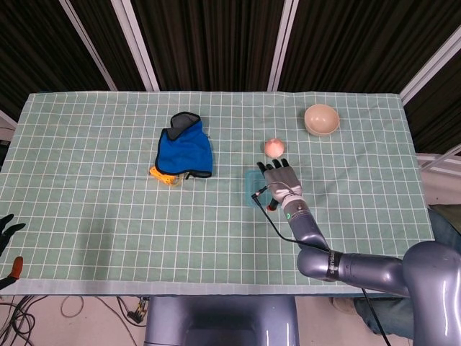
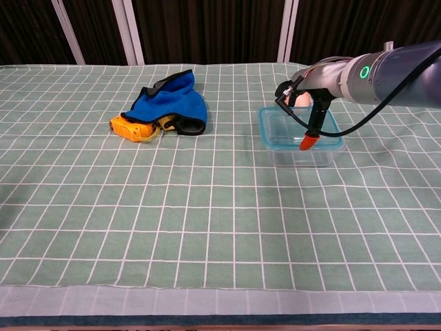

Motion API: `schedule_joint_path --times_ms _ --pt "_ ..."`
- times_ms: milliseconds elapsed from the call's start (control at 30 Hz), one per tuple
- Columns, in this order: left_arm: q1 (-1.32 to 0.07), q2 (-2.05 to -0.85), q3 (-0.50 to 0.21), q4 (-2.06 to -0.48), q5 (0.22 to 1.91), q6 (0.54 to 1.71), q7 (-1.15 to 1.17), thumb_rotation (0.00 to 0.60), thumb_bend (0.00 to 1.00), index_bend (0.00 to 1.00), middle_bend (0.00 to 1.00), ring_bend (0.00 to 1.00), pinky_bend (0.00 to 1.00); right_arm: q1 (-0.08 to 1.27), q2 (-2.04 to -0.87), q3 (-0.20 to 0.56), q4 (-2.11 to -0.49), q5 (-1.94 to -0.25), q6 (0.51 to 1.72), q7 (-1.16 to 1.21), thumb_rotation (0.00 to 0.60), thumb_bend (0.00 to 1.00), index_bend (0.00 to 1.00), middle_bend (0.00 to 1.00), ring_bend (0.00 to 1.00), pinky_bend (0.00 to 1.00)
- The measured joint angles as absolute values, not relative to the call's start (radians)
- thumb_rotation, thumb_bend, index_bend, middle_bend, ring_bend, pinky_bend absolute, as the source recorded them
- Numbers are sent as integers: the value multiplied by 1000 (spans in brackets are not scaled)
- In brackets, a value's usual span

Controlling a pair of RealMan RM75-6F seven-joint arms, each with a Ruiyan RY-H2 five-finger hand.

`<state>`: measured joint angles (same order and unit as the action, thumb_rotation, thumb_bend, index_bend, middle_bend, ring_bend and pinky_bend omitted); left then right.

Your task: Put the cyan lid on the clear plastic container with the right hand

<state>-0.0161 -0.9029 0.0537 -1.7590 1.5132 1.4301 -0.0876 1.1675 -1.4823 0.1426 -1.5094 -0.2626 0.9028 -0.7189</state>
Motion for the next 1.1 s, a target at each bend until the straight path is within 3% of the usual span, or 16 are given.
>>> schedule_joint_path --times_ms 1100 --pt "-17 -902 52 -1759 1506 1425 -88 600 519 148 0 0 0 1163 -1516 143 -1466 -265 907 -732 600 241 47 381 58 0"
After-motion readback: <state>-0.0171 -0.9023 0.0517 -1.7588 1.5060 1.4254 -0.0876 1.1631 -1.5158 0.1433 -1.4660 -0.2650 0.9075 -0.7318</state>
